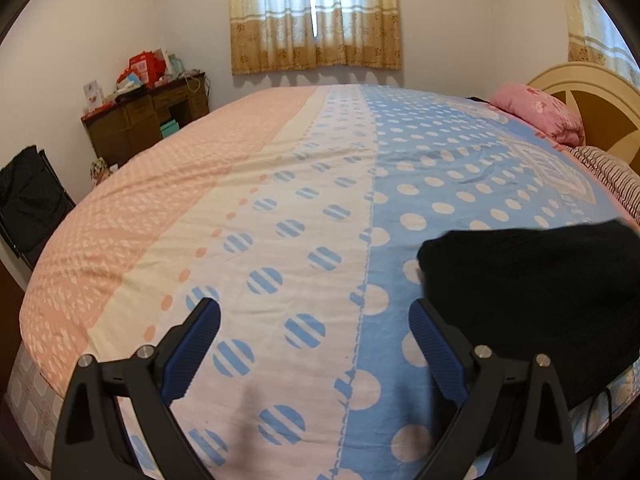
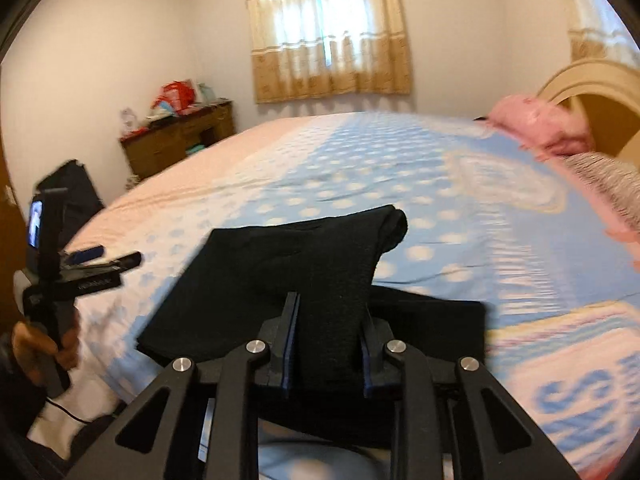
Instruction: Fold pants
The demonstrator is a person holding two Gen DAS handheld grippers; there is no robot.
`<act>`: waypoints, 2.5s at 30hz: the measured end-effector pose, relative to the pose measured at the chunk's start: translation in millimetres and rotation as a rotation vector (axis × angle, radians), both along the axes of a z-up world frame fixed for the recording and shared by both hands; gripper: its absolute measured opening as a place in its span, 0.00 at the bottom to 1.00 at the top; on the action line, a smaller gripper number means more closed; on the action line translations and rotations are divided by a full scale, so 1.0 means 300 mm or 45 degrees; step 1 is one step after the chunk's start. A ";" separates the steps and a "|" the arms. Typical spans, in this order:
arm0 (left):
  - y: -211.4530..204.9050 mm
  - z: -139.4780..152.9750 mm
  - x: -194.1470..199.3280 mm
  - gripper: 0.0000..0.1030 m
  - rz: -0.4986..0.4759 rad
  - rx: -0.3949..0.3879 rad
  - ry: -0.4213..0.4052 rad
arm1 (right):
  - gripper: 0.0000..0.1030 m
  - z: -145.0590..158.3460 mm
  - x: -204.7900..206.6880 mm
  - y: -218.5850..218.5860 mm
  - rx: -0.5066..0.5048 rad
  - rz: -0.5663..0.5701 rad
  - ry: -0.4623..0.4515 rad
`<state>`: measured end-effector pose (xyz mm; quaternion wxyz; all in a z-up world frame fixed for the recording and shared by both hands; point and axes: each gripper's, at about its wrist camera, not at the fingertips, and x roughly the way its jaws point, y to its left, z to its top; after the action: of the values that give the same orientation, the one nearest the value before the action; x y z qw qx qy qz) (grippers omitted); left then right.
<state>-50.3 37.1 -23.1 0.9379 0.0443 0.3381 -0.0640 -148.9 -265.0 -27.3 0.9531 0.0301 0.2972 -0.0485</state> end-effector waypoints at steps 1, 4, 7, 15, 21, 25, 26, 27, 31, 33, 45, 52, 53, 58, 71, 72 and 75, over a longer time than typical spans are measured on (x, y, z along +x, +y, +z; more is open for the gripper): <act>-0.009 0.001 0.001 0.95 -0.009 0.002 -0.002 | 0.25 -0.014 -0.011 -0.028 -0.006 -0.028 0.023; -0.048 -0.006 0.008 0.95 -0.046 -0.011 0.011 | 0.25 -0.119 -0.025 -0.129 0.068 -0.100 0.123; -0.102 -0.016 0.009 0.95 -0.095 -0.022 0.030 | 0.25 -0.231 -0.009 -0.162 0.100 -0.126 0.185; -0.265 -0.043 -0.002 0.95 -0.188 0.064 0.036 | 0.32 -0.217 -0.034 -0.180 0.152 -0.136 0.159; -0.281 -0.100 0.008 0.95 -0.173 0.105 0.112 | 0.35 -0.077 -0.116 -0.192 0.147 -0.202 -0.027; -0.297 -0.063 -0.016 0.95 -0.184 0.127 0.041 | 0.35 -0.035 -0.078 -0.202 0.139 -0.190 -0.050; -0.308 -0.053 -0.017 0.95 -0.195 0.122 0.028 | 0.35 -0.037 -0.057 -0.201 0.133 -0.182 -0.049; -0.321 -0.045 -0.015 0.95 -0.207 0.113 0.024 | 0.35 -0.043 -0.026 -0.197 0.120 -0.171 -0.048; -0.381 -0.046 0.028 0.95 -0.174 0.109 0.061 | 0.35 -0.113 0.123 -0.206 0.146 -0.143 -0.001; -0.409 -0.065 0.053 0.95 -0.166 0.103 0.091 | 0.35 -0.167 0.181 -0.222 0.168 -0.150 0.045; -0.435 -0.133 0.086 1.00 -0.129 0.144 0.190 | 0.35 -0.139 0.115 -0.212 0.218 -0.192 0.018; -0.427 -0.127 0.085 1.00 -0.133 0.117 0.215 | 0.50 -0.136 0.013 -0.201 0.264 -0.255 -0.023; -0.425 -0.125 0.082 1.00 -0.135 0.114 0.217 | 0.50 -0.141 0.006 -0.204 0.275 -0.263 -0.022; -0.419 -0.117 0.059 1.00 -0.150 0.115 0.214 | 0.50 -0.164 0.000 -0.216 0.302 -0.274 0.004; -0.407 -0.106 0.019 1.00 -0.199 0.086 0.240 | 0.50 -0.170 -0.034 -0.218 0.315 -0.291 0.002; -0.404 -0.101 0.012 1.00 -0.208 0.074 0.244 | 0.50 -0.168 -0.041 -0.222 0.314 -0.298 -0.002; -0.391 -0.088 -0.013 1.00 -0.238 0.024 0.243 | 0.50 -0.168 -0.058 -0.242 0.326 -0.318 -0.010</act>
<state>-54.1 -80.2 -49.6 0.8909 0.0780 0.4209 -0.1519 -166.3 -337.5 -77.6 0.9292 0.1883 0.2911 -0.1282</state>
